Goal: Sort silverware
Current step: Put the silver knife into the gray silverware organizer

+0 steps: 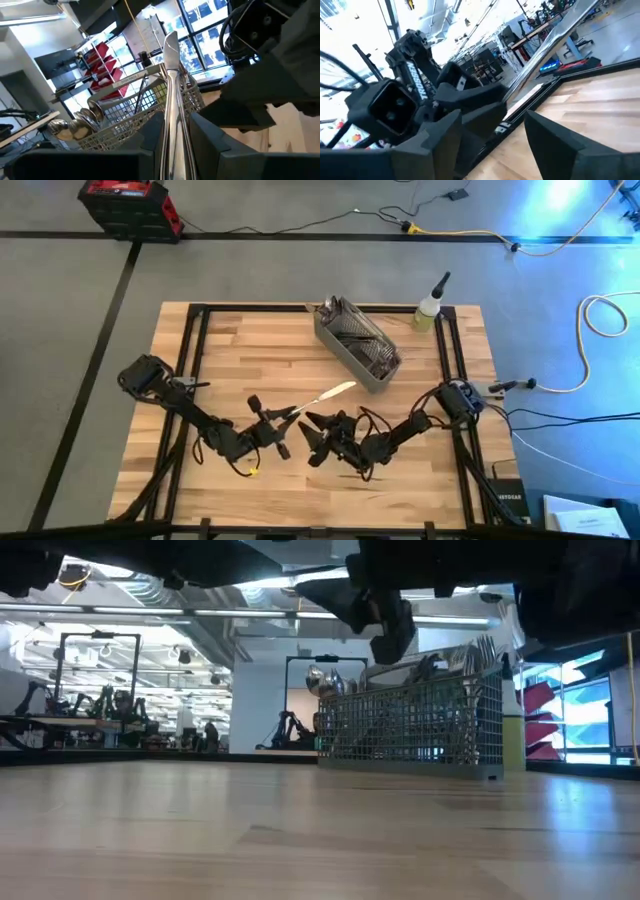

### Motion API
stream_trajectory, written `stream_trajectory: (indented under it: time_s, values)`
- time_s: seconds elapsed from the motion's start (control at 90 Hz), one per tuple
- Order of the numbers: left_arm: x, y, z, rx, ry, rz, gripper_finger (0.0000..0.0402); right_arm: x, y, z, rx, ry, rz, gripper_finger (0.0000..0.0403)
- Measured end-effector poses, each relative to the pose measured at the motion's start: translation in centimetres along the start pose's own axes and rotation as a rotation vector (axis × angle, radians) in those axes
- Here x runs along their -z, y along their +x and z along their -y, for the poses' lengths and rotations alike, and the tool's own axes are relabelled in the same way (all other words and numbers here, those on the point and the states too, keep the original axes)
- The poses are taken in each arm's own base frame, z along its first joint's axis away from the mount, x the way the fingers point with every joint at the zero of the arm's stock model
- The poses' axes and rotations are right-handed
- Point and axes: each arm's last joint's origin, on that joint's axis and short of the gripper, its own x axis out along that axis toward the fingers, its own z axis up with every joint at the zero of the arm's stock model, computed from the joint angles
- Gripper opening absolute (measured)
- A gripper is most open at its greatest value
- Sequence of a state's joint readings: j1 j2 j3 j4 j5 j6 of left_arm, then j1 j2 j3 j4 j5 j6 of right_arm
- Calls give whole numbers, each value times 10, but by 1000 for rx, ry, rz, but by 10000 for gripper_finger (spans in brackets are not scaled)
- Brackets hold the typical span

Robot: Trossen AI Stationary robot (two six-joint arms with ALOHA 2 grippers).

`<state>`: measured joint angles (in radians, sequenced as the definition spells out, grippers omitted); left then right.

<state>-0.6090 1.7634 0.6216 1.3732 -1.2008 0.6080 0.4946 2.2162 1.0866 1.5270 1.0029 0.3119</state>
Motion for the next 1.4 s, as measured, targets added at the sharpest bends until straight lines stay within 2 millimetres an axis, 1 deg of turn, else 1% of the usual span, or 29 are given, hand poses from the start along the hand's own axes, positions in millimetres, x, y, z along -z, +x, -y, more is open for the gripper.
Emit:
stream_trajectory:
  time_s: [0.244, 0.433, 0.533, 0.633, 0.811, 0.933, 1.056, 1.089, 1.167, 1.267, 1.4]
  values:
    - [0, 0, 0, 2, 0, 1, 57, -4, 4, 3, 25, 3, 33, 201]
    - [0, 0, 0, 4, -1, 2, 57, -7, 14, 10, 51, 24, 55, 201]
    - [0, -1, 1, 8, -1, 4, 57, -8, 17, 12, 58, 26, 61, 192]
    - [-1, -2, 1, 9, -1, 4, 57, -9, 19, 14, 61, 29, 65, 169]
    - [0, -2, 1, 11, 3, 4, 56, -9, 21, 14, 55, 47, 65, 116]
    - [0, -2, 1, 10, 4, 3, 56, -9, 21, 14, 38, 47, 60, 71]
    - [0, -2, 1, 8, 6, 1, 55, -10, 21, 13, 10, 56, 55, 17]
    - [0, -2, 1, 7, 6, 0, 53, -10, 21, 12, 1, 56, 53, 11]
    - [0, -2, 1, 3, 9, -4, 50, -10, 21, 12, -3, 56, 51, 9]
    - [1, -2, 1, 1, 10, -5, 72, -10, 21, 12, -6, 53, 50, 4]
    - [0, -2, 0, -17, 21, -12, 131, -11, 21, 11, -2, -2, 47, 2]
